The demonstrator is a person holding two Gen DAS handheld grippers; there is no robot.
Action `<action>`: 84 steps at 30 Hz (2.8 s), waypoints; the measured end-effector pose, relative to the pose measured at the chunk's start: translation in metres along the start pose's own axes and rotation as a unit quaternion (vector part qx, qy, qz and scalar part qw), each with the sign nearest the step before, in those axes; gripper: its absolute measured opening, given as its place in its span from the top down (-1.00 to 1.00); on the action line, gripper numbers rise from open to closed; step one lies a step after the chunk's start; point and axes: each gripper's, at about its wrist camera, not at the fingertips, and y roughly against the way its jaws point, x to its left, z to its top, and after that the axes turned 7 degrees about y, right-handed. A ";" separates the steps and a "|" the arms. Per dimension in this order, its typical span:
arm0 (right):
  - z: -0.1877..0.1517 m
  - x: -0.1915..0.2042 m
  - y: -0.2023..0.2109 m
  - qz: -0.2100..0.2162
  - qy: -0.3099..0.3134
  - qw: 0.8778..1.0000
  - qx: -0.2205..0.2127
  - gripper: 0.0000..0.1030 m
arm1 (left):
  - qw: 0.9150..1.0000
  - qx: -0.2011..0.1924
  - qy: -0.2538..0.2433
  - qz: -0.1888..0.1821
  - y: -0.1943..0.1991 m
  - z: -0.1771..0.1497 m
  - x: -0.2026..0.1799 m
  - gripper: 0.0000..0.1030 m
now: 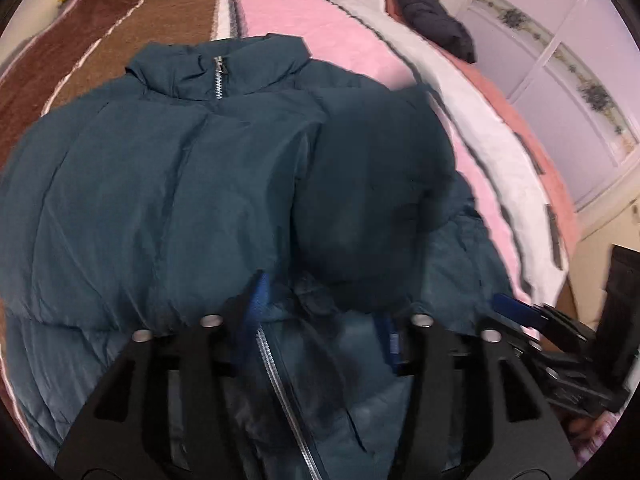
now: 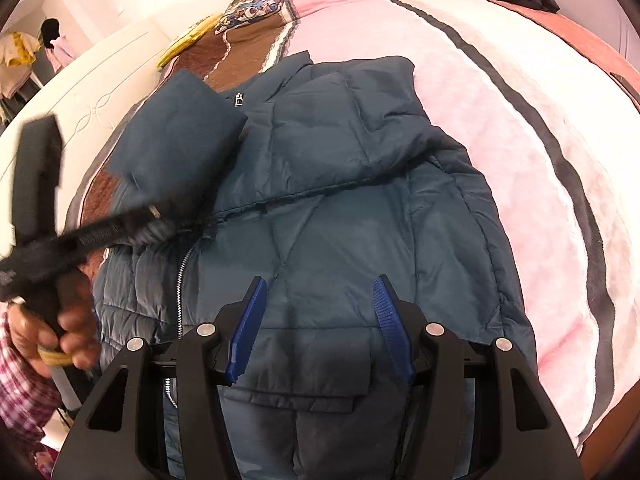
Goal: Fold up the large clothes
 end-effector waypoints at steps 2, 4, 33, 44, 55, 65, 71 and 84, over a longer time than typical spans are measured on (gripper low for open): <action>0.001 0.001 -0.003 0.001 0.003 1.000 0.003 -0.08 | 1.000 -0.005 -0.015 -0.010 0.015 -0.002 -0.001 -0.09; 0.002 0.002 -0.006 0.000 0.008 1.000 0.007 -0.09 | 0.999 -0.019 -0.021 -0.024 0.031 -0.009 0.000 -0.12; 0.035 0.014 -0.047 0.069 -0.074 0.993 0.054 0.83 | 0.969 -0.128 0.189 0.100 0.143 -0.094 0.174 -0.15; 0.031 0.009 -0.044 0.040 -0.074 0.994 0.076 0.36 | 0.968 -0.119 0.182 0.125 0.155 -0.103 0.181 -0.17; -0.017 -0.037 0.050 -0.005 -0.023 0.998 0.057 0.31 | 0.976 -0.060 0.166 0.125 0.184 -0.147 0.195 -0.22; -0.086 -0.073 0.093 -0.009 -0.057 0.993 0.099 0.27 | 0.982 -0.004 0.171 0.077 0.181 -0.202 0.169 -0.24; -0.112 -0.074 0.093 0.015 -0.064 0.990 0.122 0.12 | 0.982 0.017 0.176 0.070 0.168 -0.222 0.168 -0.24; -0.138 -0.075 0.088 0.040 -0.071 0.986 0.144 0.07 | 0.980 0.014 0.190 0.057 0.161 -0.230 0.175 0.10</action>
